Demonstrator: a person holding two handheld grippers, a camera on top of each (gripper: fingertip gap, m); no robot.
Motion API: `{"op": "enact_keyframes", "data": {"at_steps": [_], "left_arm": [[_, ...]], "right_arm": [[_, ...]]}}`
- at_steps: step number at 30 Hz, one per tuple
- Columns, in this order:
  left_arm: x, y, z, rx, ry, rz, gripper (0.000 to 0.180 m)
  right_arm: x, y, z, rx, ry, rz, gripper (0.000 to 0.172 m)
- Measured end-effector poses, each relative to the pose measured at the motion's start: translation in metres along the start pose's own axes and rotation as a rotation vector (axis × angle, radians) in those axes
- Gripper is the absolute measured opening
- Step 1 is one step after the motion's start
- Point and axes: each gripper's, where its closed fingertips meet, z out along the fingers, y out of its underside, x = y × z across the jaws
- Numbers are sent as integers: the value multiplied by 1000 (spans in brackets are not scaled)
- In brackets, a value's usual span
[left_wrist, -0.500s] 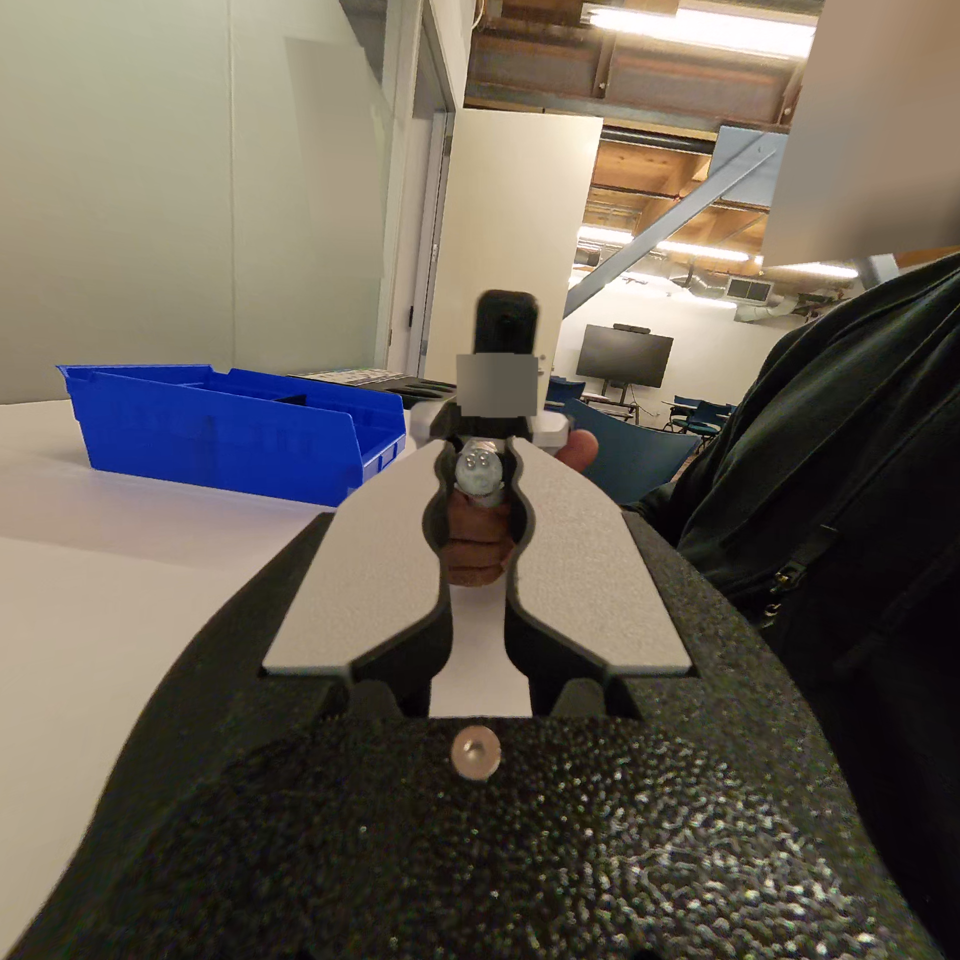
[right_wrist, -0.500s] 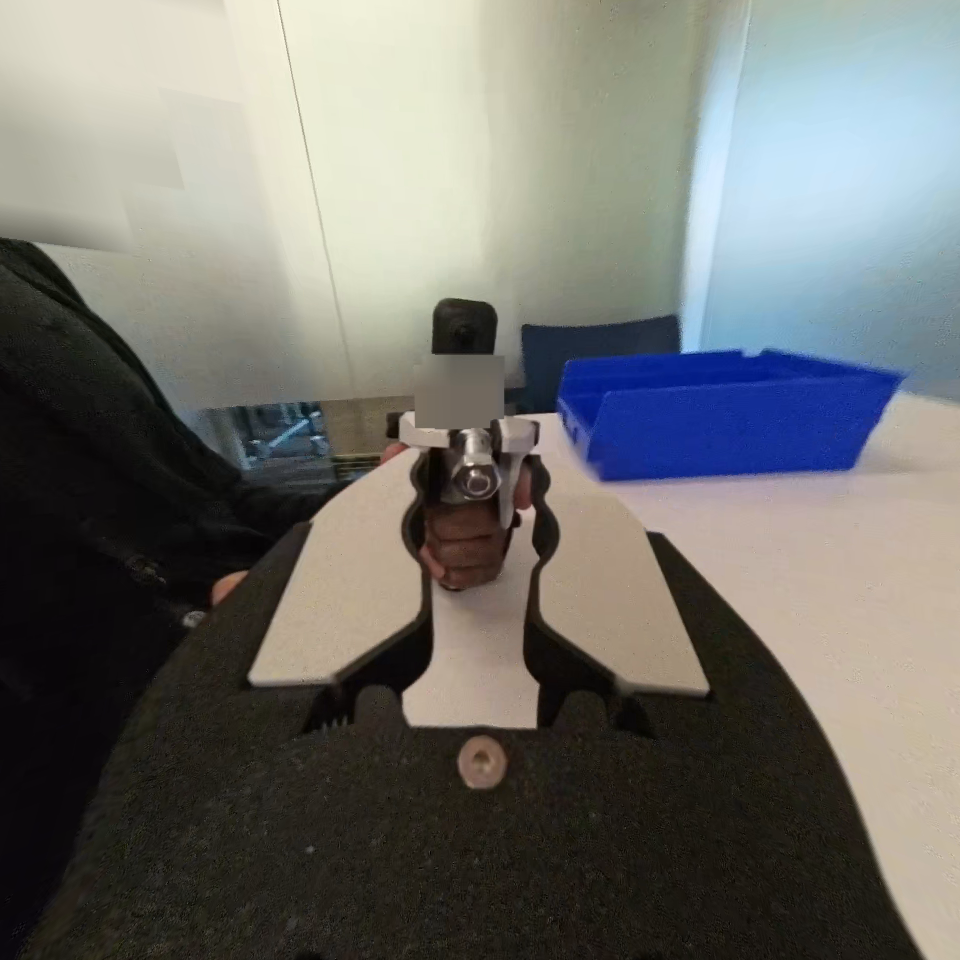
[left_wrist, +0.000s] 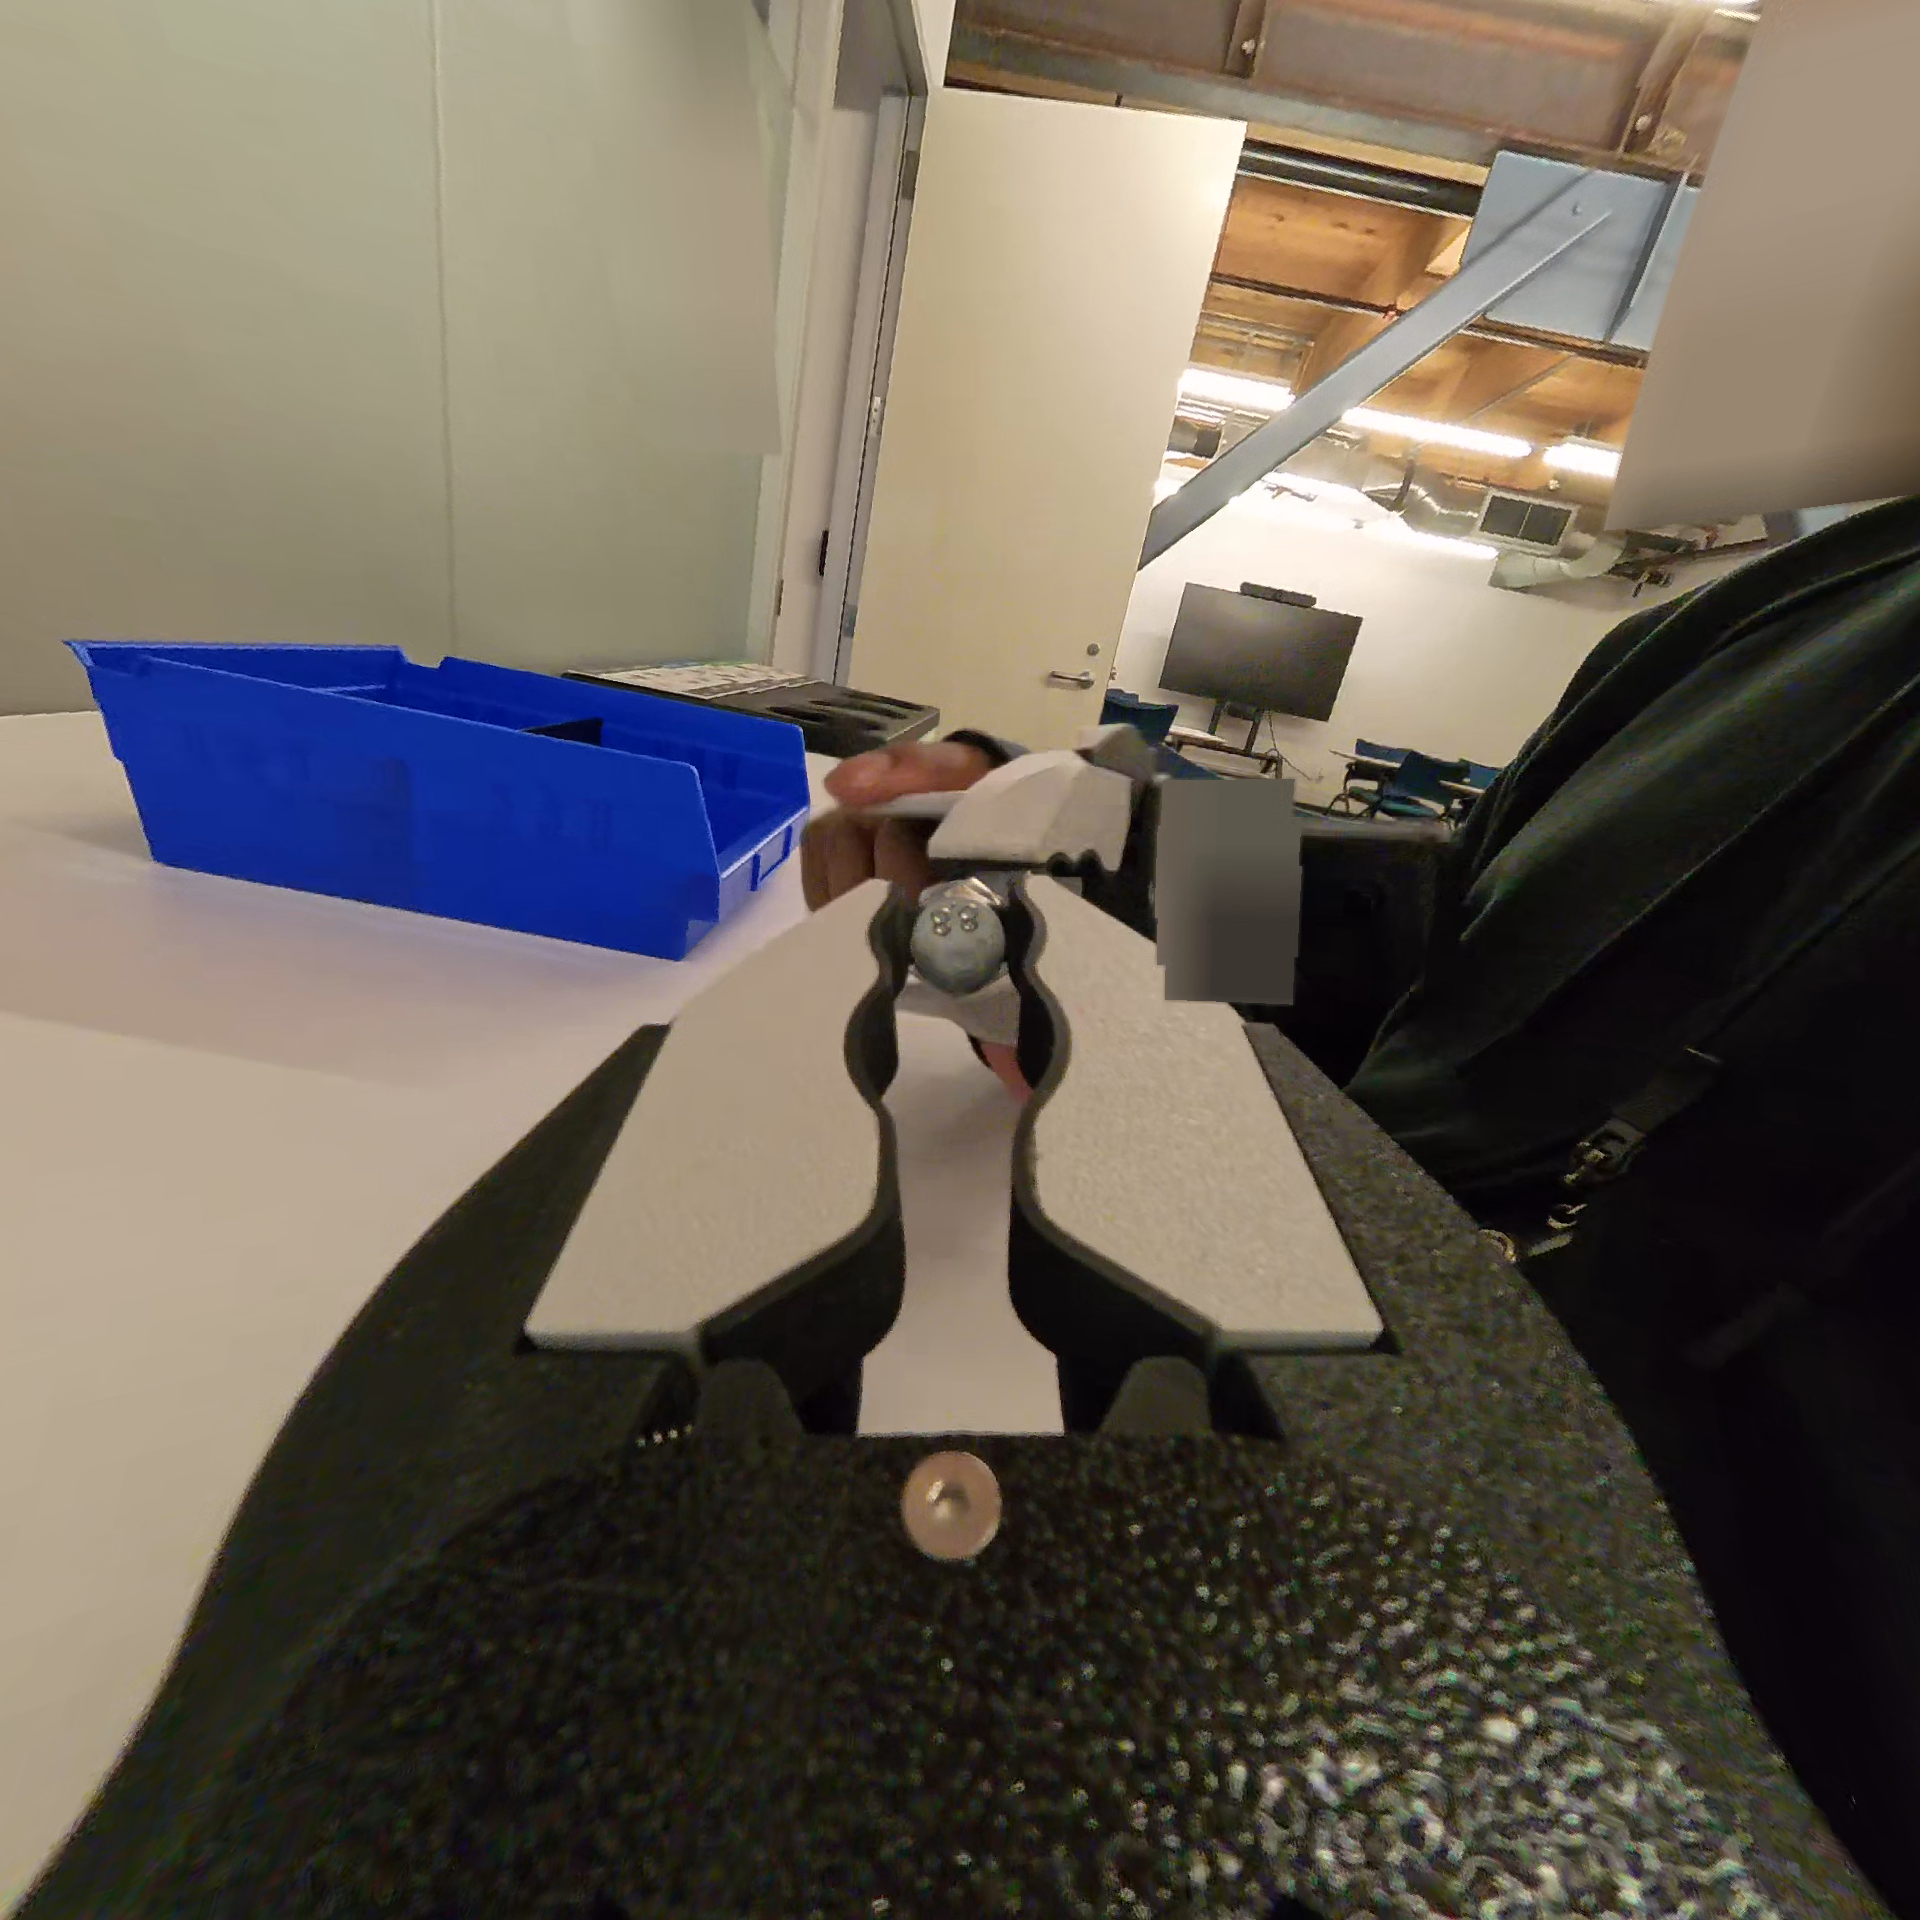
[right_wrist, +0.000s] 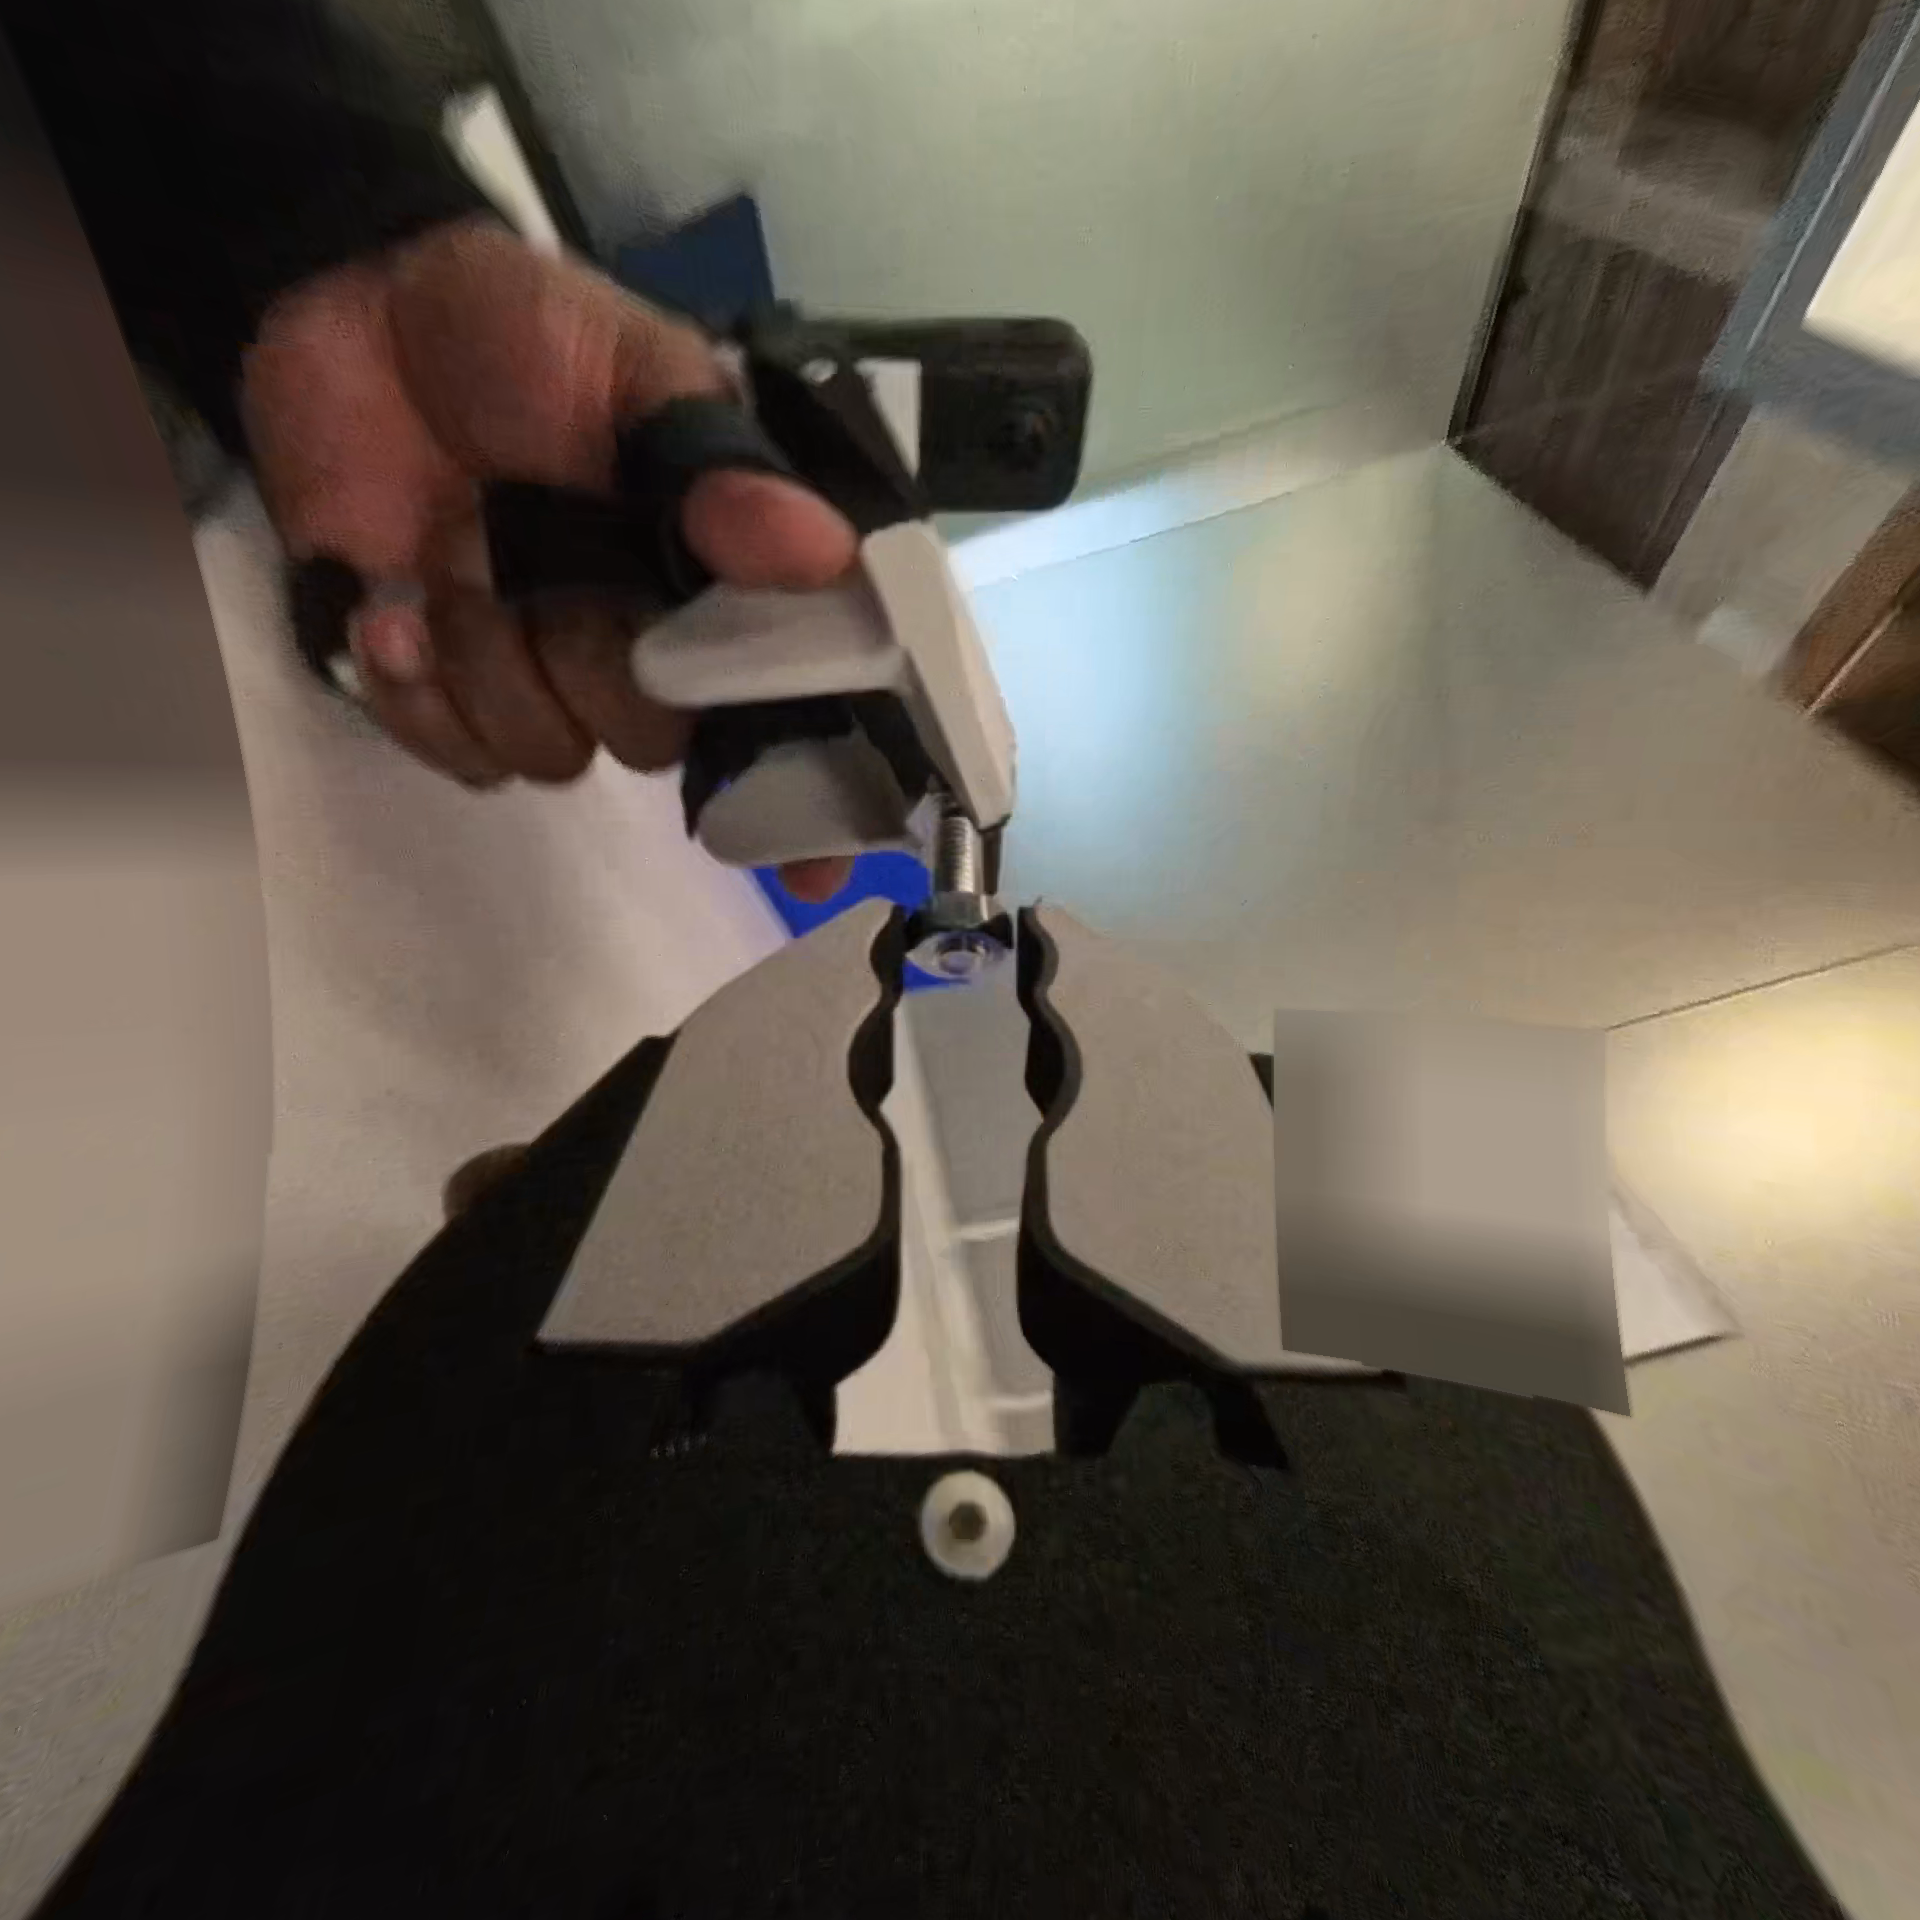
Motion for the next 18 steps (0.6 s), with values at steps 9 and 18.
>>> {"op": "enact_keyframes", "data": {"at_steps": [9, 18], "left_arm": [[2, -5, -6, 47, 7, 3, 17], [3, -3, -3, 22, 18, -6, 17]], "right_arm": [[7, 4, 5, 143, -249, 1279, 39], [-7, 5, 7, 17, -147, 553, 20]]}}
